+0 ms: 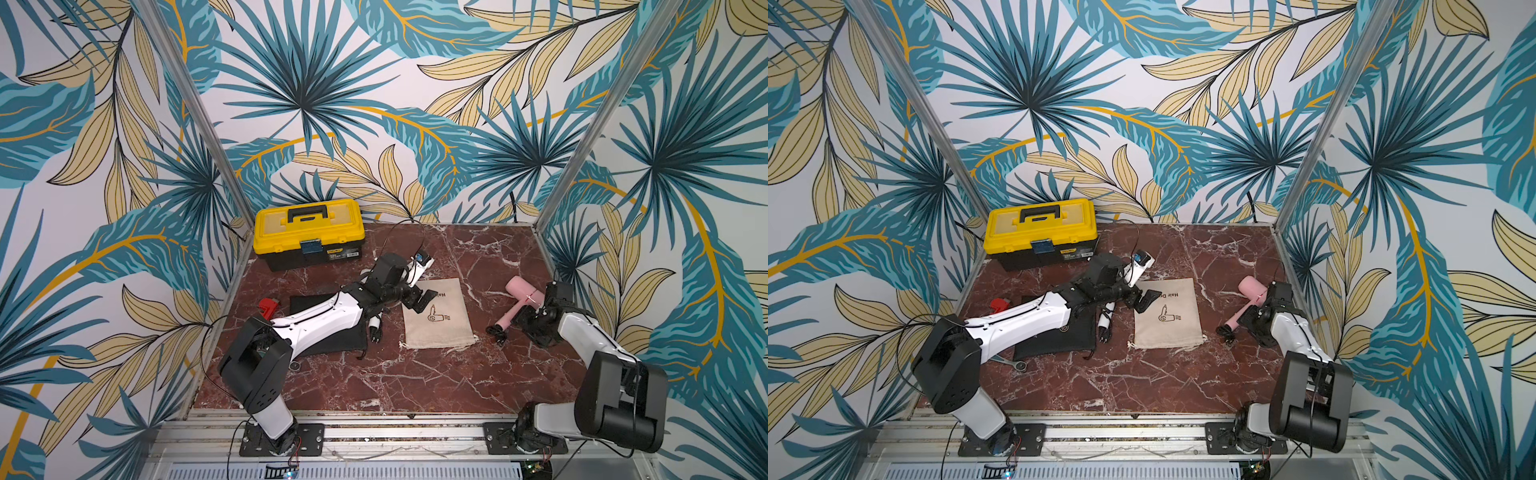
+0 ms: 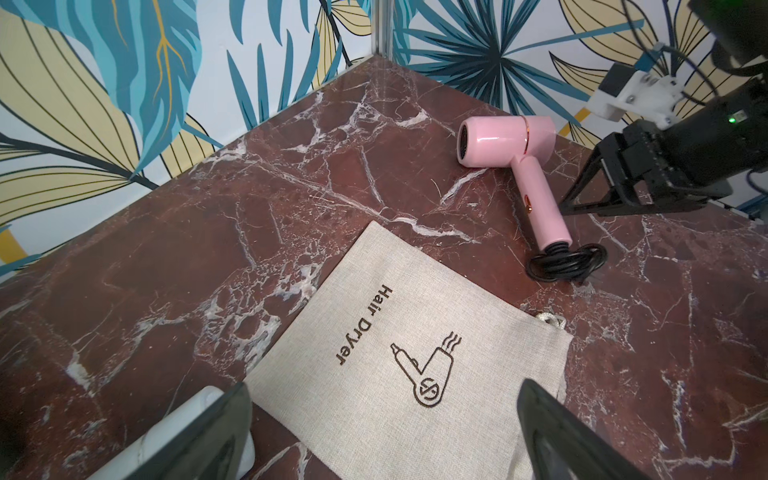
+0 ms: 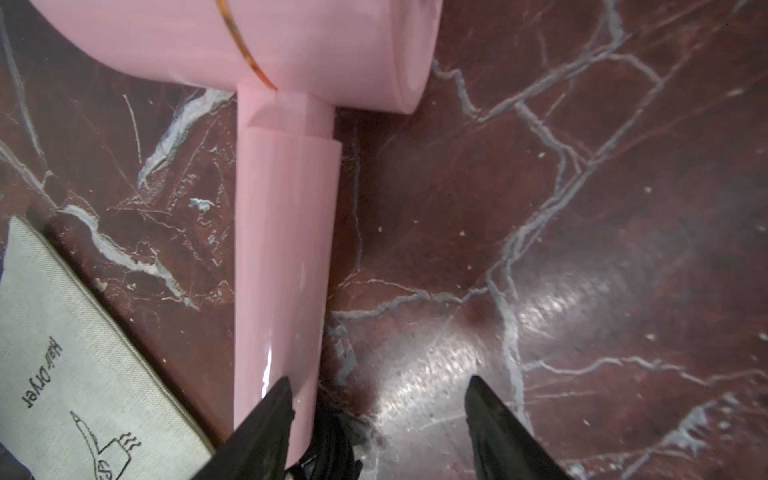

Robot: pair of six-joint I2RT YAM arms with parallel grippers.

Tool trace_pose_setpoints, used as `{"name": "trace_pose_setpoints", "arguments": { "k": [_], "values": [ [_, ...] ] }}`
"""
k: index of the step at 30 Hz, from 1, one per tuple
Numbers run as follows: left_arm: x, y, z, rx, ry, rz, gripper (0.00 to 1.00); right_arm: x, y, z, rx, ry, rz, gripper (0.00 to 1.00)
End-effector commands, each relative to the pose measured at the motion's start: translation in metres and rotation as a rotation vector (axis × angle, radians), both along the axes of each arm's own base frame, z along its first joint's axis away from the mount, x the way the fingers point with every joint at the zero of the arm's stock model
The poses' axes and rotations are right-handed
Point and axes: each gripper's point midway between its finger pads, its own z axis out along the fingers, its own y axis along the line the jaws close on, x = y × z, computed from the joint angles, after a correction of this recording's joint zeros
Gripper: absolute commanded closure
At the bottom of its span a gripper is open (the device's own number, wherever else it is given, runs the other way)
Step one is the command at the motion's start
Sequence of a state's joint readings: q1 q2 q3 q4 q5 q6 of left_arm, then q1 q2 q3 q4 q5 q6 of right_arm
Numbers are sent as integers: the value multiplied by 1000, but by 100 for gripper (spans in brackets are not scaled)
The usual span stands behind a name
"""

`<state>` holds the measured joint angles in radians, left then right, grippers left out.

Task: Pack away hair dryers
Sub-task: Pick up the hair dryer from the center of the board.

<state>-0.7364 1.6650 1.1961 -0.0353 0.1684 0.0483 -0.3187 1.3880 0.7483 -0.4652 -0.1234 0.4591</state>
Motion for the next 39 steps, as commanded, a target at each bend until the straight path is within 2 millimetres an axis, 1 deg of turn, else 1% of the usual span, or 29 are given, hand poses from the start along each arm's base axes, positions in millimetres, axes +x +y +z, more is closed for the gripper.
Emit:
{"name": "trace_pose_setpoints", "arguments": {
  "k": [1,6,10,12,16,19,23,27,30,33,36,39],
  "values": [
    [3,-8,19,-35,-22,-25,0,21,7,8,19,-89,33,34],
    [2,-7,13,-30,-7,-20,0,26,6,9,24,-112,10,30],
    [2,-7,11,-28,-5,-20,0,29,8,12,46,-138,-12,30],
    [3,-8,10,-24,-5,-20,1,35,9,13,70,-153,-22,30],
    [5,-10,7,-24,3,-23,0,51,15,5,113,-134,-8,31],
    [4,-10,7,-28,7,-23,0,57,16,-1,87,-88,12,34],
    [3,-8,7,-25,7,-17,0,57,12,-6,55,-41,14,40],
    [3,-8,6,-24,8,-20,1,58,10,-15,27,23,44,46],
    [3,-9,8,-27,7,-21,1,53,9,-27,3,88,59,49],
    [4,-9,11,-31,0,-20,0,50,8,-34,-2,107,63,54],
    [5,-9,11,-27,-6,-20,0,51,7,-32,-20,97,86,63],
    [6,-10,12,-26,-10,-19,0,51,6,-23,-47,76,120,71]
  ]
}}
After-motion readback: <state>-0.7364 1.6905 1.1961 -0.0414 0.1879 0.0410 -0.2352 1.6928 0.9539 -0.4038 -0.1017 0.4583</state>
